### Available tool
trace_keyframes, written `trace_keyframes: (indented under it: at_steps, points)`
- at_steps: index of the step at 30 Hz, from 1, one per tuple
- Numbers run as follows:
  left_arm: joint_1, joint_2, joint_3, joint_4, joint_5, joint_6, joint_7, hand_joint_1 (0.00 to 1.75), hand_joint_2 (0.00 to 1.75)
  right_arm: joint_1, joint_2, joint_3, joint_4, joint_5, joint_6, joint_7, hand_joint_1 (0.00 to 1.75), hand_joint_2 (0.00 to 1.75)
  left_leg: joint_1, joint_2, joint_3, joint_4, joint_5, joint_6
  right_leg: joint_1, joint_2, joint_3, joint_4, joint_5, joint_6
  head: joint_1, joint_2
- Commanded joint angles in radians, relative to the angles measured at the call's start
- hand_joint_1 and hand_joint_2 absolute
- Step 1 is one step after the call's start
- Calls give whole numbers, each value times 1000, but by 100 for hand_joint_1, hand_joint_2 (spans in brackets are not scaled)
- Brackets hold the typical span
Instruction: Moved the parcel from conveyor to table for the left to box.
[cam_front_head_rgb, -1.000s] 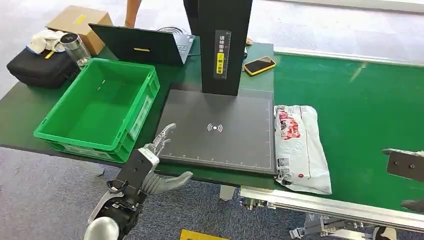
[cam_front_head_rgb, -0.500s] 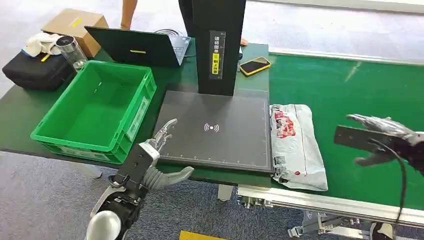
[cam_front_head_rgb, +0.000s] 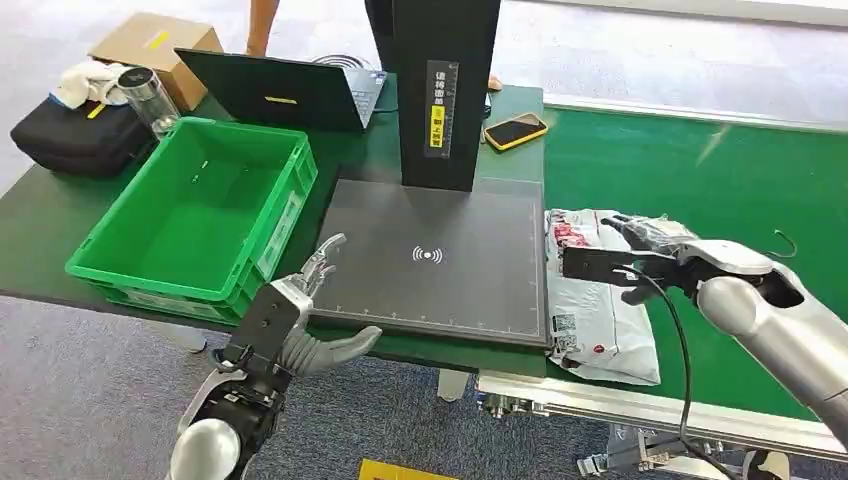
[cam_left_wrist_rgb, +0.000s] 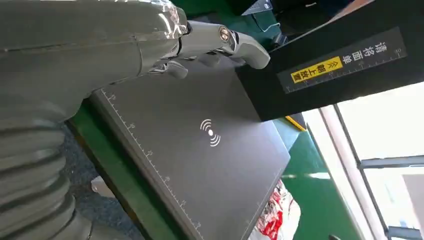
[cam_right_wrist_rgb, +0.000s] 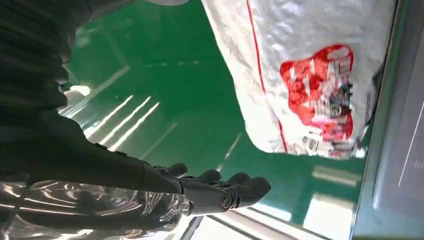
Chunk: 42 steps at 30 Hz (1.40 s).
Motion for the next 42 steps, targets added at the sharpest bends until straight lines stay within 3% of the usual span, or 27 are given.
trace_keyframes:
  at_steps: [1, 16, 22, 26, 31, 36, 42]
  points:
    - [-73, 45, -45, 98, 17, -9, -4, 0, 175, -57, 55, 140, 119, -2, 74, -1, 0, 175, 1, 1, 4, -3, 1, -1, 1, 1, 4, -3, 2, -2, 0, 0]
    - [-111, 39, -59, 145, 32, -13, -10, 0, 175, -54, -23, 236, 130, -48, 151, 25, 0, 175, 0, -3, 3, -2, 1, -1, 0, -2, 3, -3, 1, -2, 0, 0]
    - [-136, 37, -61, 180, 42, -11, -21, 0, 175, -44, 49, 258, 210, -39, 104, 14, 0, 175, 1, 0, 4, -3, 1, -1, 1, 1, 3, -3, 2, -2, 0, 0]
    - [-102, 37, -50, 141, 44, -4, -21, 0, 175, 3, 117, 224, 260, -11, 4, -21, 0, 175, 1, 3, 6, -5, 1, -1, 1, 4, 5, -5, 2, -2, 0, 0]
    - [-95, 32, -49, 133, 39, -2, -15, 0, 175, 76, 134, 206, 257, 24, -43, -20, 0, 175, 1, 1, 5, -4, 1, -1, 1, 2, 5, -4, 1, -2, 0, 0]
    - [-111, 24, -53, 150, 38, -3, -15, 0, 175, 126, 133, 186, 240, 43, -47, -23, 0, 175, 1, -1, 3, -2, 0, -1, 1, 0, 3, -3, 1, -1, 0, 0]
    - [-109, 21, -57, 150, 35, -9, -13, 0, 175, 116, 138, 188, 246, 50, 6, -25, 0, 175, 0, 0, 2, -1, 0, -1, 0, 1, 1, -2, 1, -1, 0, 0]
